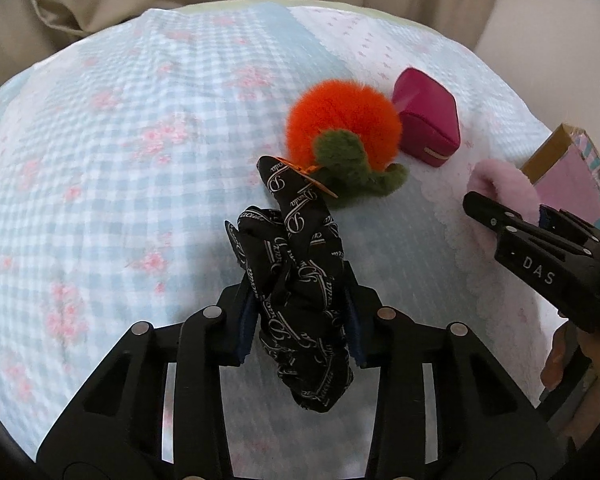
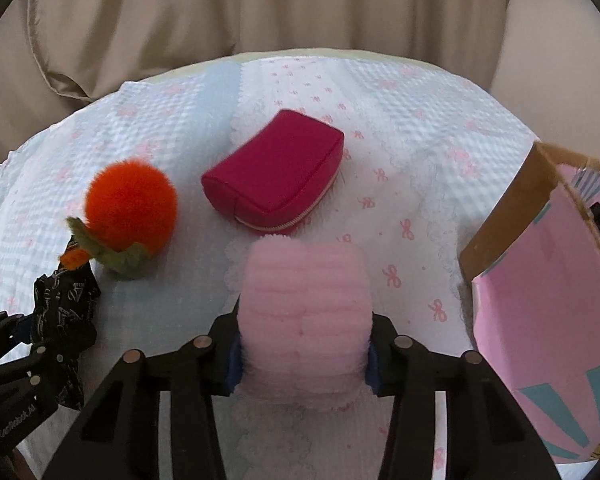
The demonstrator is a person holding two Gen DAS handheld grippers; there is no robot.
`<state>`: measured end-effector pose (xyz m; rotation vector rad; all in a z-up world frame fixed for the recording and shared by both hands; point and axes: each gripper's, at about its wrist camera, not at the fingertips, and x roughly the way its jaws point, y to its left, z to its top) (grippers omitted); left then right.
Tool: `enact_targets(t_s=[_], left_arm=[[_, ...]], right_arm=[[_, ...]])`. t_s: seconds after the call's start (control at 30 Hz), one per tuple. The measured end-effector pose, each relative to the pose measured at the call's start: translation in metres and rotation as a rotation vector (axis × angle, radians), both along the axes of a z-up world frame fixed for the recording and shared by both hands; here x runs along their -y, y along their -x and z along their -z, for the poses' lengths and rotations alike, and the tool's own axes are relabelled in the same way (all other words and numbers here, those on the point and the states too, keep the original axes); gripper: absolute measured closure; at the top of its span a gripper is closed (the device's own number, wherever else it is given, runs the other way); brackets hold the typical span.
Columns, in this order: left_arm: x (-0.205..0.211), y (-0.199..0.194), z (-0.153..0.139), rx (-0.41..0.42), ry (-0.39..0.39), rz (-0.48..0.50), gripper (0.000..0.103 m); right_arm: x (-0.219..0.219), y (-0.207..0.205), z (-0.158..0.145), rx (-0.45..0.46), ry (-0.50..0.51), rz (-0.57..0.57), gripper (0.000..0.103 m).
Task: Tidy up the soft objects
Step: 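Grasp the black scrunchie with the left tool while the right tool grasps the pink fuzzy cube, then carry the scrunchie and pink cube into the cardboard box and release both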
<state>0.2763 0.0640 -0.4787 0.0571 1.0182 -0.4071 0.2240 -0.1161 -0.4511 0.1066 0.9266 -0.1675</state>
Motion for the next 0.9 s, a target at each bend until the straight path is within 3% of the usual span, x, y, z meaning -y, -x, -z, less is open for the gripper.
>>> enact_targets(t_s=[0.3,0.7,0.8,0.9], left_arm=[[-0.016,0.025,-0.055,0.032,0.02,-0.06,0.07],[-0.018,0.087,-0.203,0.087,0.026,-0.158,0.07],[-0.011,0.107,-0.243,0.08,0.073,-0.168,0.07],[0.01,0.124,-0.271,0.095,0.055,-0.148,0.07]], right_arm=[[-0.008,0.019,-0.054,0.037,-0.013,-0.024,0.061],[-0.006,0.084,-0.2,0.061,-0.102,-0.055,0.06],[0.003,0.102,-0.235,0.071,-0.103,-0.079,0.06],[0.016,0.119,-0.262,0.077,-0.107,-0.116,0.06]])
